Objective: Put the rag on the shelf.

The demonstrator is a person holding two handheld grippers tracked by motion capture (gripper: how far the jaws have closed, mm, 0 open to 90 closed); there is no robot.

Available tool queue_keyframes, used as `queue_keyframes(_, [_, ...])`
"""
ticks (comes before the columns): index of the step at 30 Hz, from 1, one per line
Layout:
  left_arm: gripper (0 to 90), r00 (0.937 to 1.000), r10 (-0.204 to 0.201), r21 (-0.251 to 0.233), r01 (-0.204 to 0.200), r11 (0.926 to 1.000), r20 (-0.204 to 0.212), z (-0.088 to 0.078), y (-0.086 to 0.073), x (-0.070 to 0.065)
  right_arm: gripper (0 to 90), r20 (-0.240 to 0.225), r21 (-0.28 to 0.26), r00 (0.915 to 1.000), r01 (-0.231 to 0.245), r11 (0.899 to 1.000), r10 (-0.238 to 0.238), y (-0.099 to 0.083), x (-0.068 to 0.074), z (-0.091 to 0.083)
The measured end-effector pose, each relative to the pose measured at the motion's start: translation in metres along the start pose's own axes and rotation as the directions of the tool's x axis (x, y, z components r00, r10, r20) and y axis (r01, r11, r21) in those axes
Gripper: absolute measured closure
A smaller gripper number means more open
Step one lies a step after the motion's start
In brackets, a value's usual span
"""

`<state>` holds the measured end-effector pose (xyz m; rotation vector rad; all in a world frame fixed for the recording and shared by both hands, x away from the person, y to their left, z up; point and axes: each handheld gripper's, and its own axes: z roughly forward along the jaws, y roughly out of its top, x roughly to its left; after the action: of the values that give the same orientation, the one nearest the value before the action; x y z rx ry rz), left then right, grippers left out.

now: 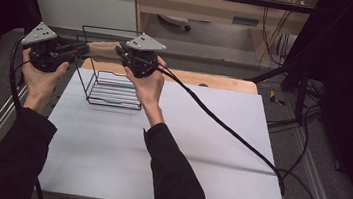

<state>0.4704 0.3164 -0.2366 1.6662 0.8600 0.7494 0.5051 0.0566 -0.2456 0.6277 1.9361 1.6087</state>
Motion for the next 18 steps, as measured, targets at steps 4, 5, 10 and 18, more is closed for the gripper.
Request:
queue_keyframes(4, [75.4,0.9993,-0.035,0.005,0.035,0.9994,0.009,-0.003,0.0,0.001,81.7,-0.006,0.012,0.9999,0.012,1.0,-0.012,-0.001,0.001,0.0])
queue_keyframes(5, [73.8,0.9988,-0.047,0.002,0.047,0.9989,0.009,-0.004,0.001,0.002,81.8,-0.006,0.012,0.9999,0.013,1.0,-0.013,-0.001,0.001,-0.001])
queue_keyframes(10, [71.9,0.9934,-0.113,-0.029,0.114,0.9931,0.017,-0.008,0.011,0.005,81.7,-0.013,0.024,0.9996,0.027,0.999,-0.027,-0.001,0.002,-0.001])
queue_keyframes(18, [88.0,0.9852,-0.162,0.07,0.157,0.985,0.058,0.0,0.001,0.002,80.9,-0.021,0.039,0.9991,0.037,0.999,-0.037,-0.006,0.003,-0.002])
